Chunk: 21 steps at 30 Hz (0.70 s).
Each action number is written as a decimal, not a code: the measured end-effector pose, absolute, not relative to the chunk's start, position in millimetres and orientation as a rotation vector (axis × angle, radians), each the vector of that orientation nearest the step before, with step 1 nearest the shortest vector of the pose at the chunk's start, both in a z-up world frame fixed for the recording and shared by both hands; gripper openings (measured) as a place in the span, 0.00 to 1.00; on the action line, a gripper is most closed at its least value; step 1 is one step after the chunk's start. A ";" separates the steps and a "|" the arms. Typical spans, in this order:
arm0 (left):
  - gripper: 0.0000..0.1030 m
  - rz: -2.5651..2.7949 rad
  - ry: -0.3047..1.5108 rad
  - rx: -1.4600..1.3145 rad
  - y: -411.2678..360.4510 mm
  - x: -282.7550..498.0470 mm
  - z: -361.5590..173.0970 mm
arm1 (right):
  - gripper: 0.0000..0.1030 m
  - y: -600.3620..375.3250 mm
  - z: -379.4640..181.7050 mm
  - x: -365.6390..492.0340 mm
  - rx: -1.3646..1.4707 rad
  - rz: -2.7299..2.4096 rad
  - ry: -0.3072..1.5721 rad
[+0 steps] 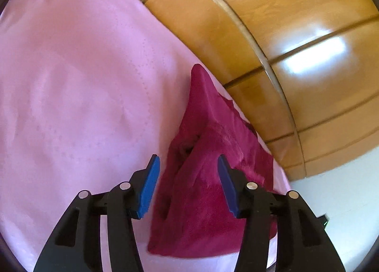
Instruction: Fold small clothes
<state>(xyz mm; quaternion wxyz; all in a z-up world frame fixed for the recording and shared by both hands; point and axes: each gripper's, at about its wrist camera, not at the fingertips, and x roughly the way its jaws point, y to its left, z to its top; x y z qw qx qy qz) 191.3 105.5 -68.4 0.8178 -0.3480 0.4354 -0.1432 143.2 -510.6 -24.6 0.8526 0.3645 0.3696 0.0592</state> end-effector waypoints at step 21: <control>0.15 -0.431 0.984 -0.459 72.3 111.8 -83.1 | 0.12 -472.1 -44.8 96.8 0.522 0.092 0.876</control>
